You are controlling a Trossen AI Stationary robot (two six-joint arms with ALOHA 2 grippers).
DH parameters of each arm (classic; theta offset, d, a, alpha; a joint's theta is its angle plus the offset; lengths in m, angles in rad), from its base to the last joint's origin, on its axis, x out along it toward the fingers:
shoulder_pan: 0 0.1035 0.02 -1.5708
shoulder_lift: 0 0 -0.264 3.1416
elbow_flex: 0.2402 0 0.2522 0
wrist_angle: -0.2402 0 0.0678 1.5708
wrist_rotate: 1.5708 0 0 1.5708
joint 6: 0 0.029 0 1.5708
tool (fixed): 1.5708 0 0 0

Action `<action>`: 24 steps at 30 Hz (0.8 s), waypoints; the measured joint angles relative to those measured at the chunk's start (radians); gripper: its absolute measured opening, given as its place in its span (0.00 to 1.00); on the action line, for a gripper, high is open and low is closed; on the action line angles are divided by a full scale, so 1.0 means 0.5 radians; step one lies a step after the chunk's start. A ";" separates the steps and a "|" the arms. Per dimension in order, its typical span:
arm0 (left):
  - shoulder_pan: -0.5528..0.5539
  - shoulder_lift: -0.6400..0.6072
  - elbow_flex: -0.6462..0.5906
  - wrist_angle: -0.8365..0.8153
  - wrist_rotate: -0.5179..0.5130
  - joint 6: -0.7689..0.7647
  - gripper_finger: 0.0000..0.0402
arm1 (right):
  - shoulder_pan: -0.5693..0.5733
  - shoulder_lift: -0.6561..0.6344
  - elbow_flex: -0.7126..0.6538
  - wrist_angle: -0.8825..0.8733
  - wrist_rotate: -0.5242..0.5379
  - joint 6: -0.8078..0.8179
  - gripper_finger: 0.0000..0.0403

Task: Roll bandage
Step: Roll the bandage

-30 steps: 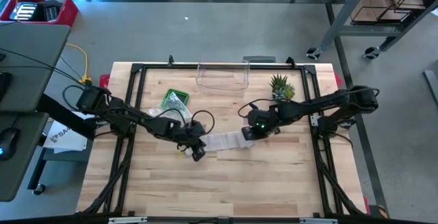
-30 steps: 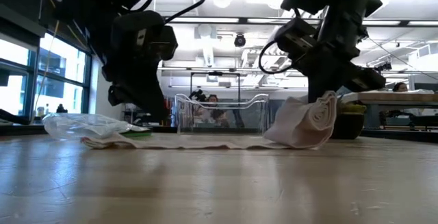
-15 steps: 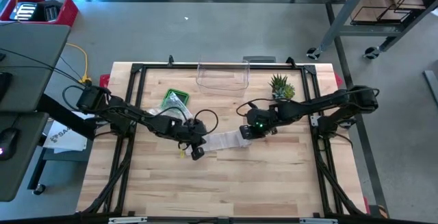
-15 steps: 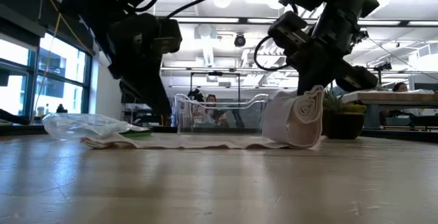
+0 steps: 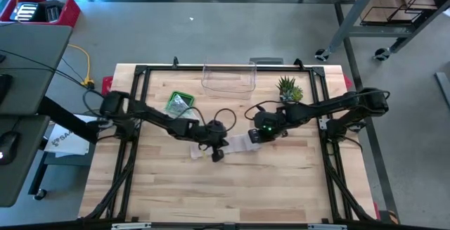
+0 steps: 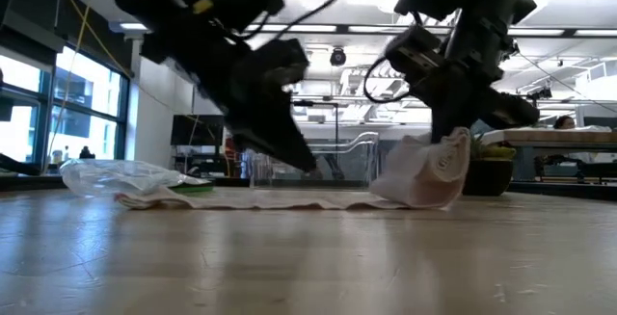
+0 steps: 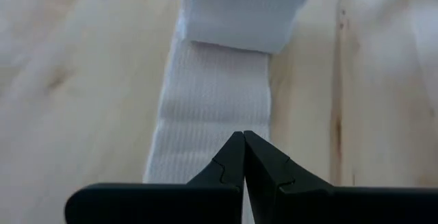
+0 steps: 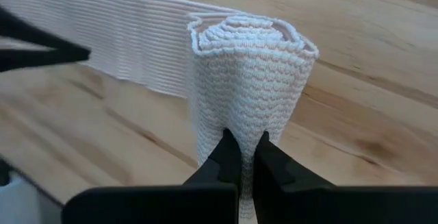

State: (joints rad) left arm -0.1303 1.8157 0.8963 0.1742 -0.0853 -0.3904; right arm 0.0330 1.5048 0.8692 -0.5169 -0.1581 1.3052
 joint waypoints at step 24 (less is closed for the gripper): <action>0.050 0.605 0.544 0.159 0.068 0.104 0.00 | 0.049 -0.154 0.001 -0.220 0.008 -0.008 0.00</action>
State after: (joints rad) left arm -0.1051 2.1183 1.1683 0.2534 -0.0515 -0.3385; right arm 0.0573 1.4277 0.8695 -0.6272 -0.1541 1.3009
